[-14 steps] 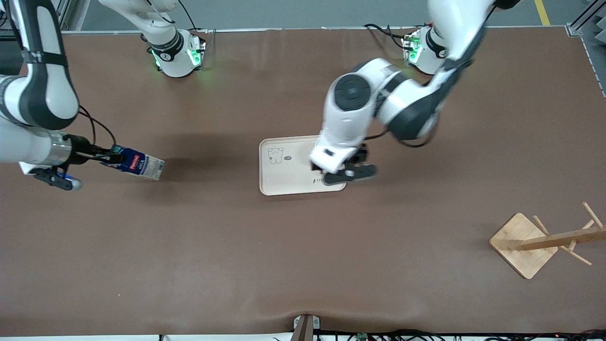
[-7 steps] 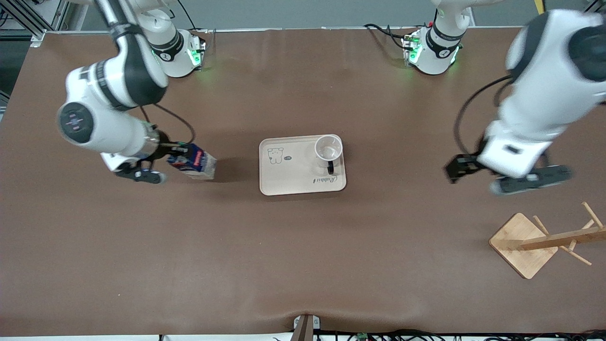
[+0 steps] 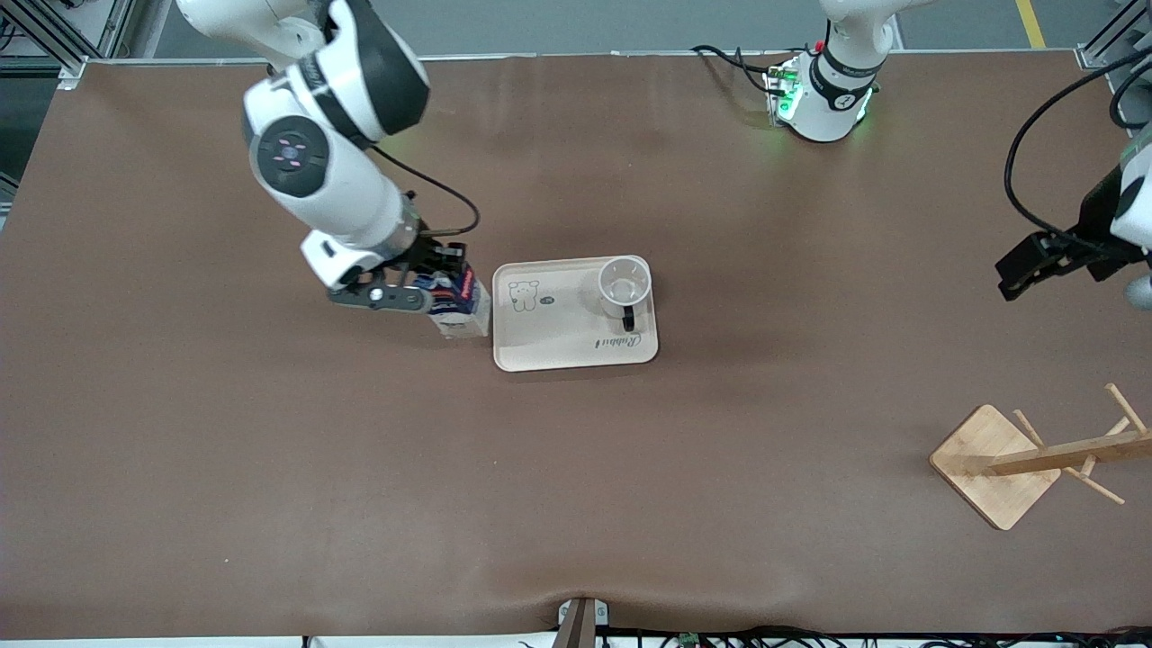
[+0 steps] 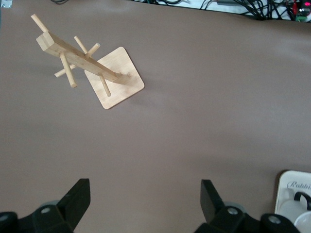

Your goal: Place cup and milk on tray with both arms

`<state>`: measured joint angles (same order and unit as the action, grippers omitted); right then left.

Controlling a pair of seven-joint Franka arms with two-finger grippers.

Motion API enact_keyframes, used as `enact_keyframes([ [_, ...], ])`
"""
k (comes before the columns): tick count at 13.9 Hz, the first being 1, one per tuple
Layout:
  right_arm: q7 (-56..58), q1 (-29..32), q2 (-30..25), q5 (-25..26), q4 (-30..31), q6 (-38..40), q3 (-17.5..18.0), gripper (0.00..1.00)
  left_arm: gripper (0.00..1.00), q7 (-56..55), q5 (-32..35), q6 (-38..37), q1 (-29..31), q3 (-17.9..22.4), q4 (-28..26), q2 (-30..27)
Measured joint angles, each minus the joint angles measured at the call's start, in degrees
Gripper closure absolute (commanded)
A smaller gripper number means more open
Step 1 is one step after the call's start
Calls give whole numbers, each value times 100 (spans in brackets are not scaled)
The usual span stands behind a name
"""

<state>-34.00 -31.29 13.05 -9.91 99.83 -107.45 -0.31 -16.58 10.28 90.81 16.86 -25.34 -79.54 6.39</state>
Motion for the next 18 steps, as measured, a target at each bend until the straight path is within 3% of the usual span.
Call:
enact_keyframes([
  [3,-560,-216,359,0,-21,-495,-2,70,0,578,-402,-179,116,230,-130,-335],
  [7,-901,-348,545,0,-41,-628,-11,67,0,1012,-762,-226,-646,1433,-720,-922],
  [10,-1051,-717,669,0,-44,-649,-9,65,0,1011,-779,-319,-1317,2028,-971,-1126],
  [14,-1063,-782,788,3,-54,-733,-19,44,0,992,-779,-329,-1402,2103,-1009,-1167],
  [15,-1062,-795,824,3,-55,-757,-18,30,0,992,-779,-329,-1406,2102,-1019,-1168],
  [16,-1062,-799,842,7,-72,-777,-19,3,0,992,-779,-329,-1412,2098,-1029,-1167],
  [18,-1062,-799,850,7,-95,-848,-27,0,0,990,-779,-329,-1417,2095,-1045,-1167],
])
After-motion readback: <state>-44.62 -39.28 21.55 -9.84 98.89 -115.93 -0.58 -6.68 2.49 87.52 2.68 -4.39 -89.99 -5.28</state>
